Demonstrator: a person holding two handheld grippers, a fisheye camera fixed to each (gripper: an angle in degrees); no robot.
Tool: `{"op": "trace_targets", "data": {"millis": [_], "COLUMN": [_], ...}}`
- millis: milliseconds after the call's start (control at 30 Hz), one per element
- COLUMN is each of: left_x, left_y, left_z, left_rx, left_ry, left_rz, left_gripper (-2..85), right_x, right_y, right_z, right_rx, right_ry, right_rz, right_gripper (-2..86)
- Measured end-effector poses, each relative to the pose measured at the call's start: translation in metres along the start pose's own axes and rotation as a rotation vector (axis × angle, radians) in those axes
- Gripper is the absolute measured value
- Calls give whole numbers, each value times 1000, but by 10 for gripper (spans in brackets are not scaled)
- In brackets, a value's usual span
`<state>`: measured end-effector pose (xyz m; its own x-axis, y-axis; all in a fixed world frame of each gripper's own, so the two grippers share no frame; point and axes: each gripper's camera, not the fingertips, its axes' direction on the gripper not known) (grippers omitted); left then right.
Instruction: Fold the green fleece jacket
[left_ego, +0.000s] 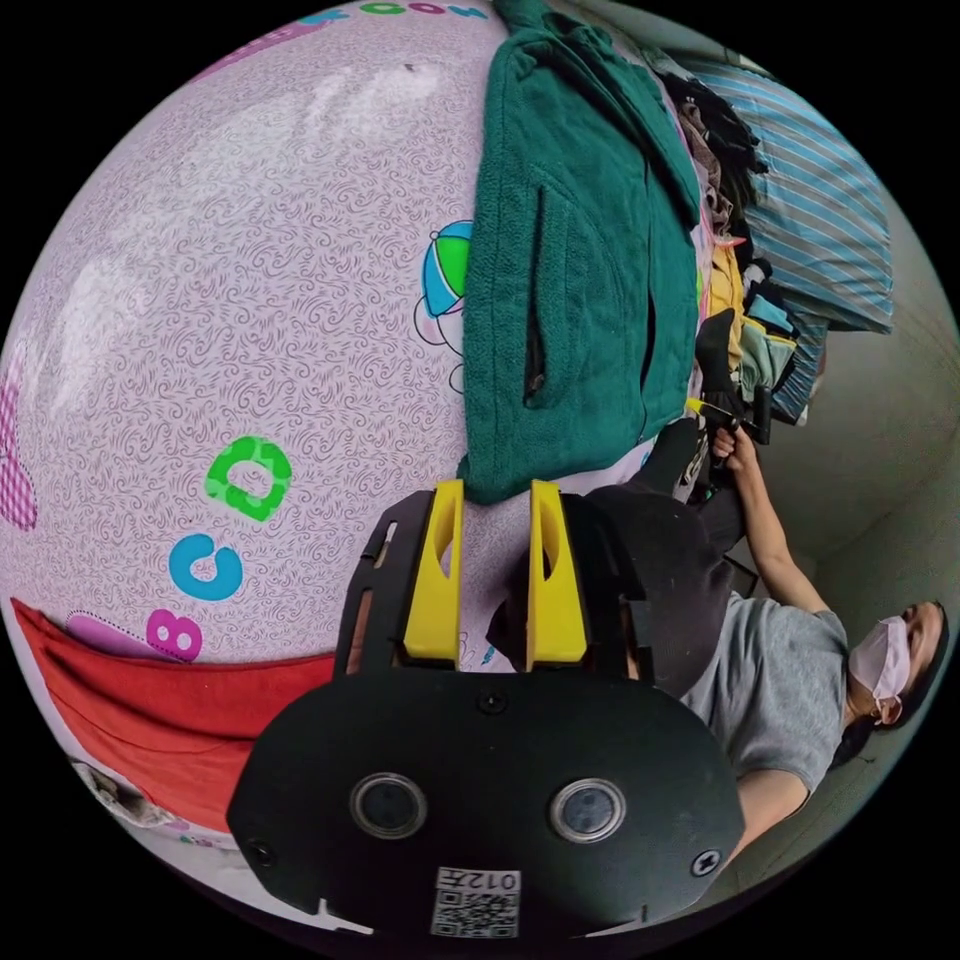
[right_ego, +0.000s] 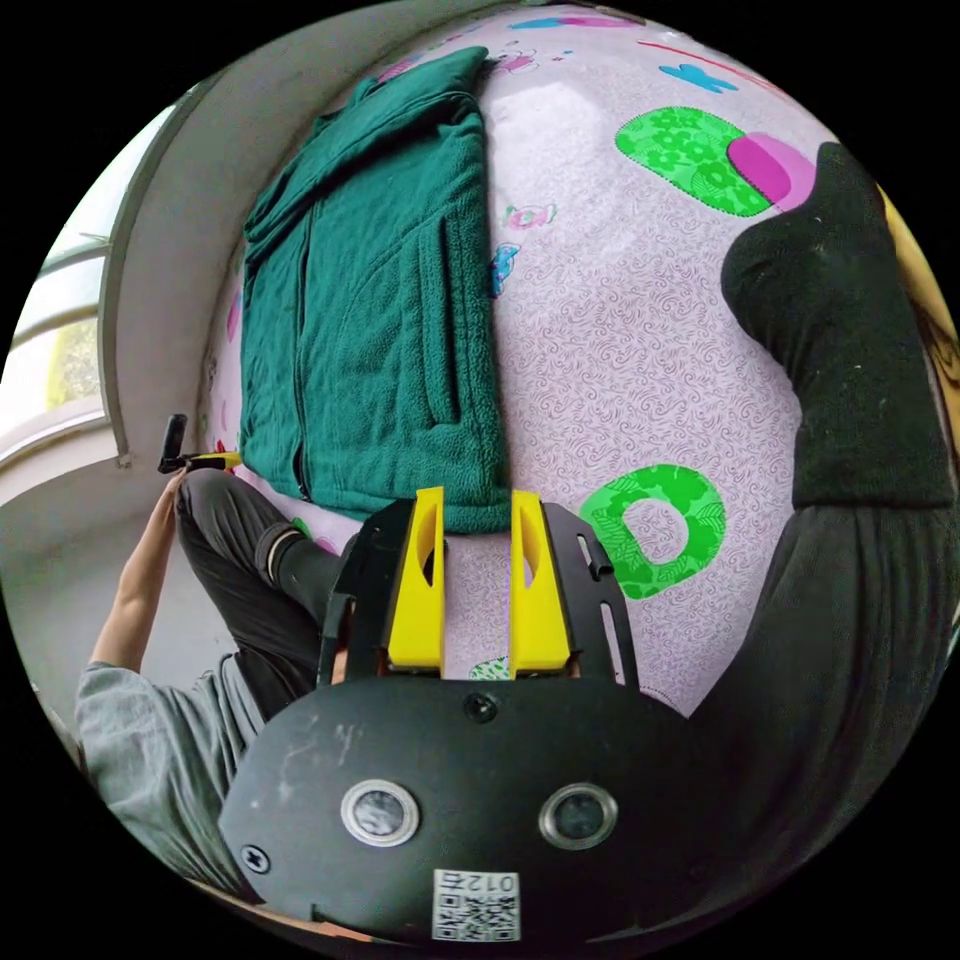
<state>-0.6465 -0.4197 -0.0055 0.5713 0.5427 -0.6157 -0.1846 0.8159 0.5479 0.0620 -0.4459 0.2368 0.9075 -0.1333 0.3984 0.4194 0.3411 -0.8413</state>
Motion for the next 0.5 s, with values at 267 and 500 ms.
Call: {"op": "trace_targets", "data": {"millis": [267,500], "left_x": [4,17], "left_y": [24,66], "left_z": [9,-13], "left_rx": [-1,103], "left_ry": [-53,-102], "left_rz": [10,63], "left_gripper": [72,57], "right_x": [26,50], "right_y": [-1,22], "right_z": [-6,-37], "right_rx": [3,130], "right_ry": [-60,-291], "right_rz": [12,-26], "right_gripper": [81,9]}}
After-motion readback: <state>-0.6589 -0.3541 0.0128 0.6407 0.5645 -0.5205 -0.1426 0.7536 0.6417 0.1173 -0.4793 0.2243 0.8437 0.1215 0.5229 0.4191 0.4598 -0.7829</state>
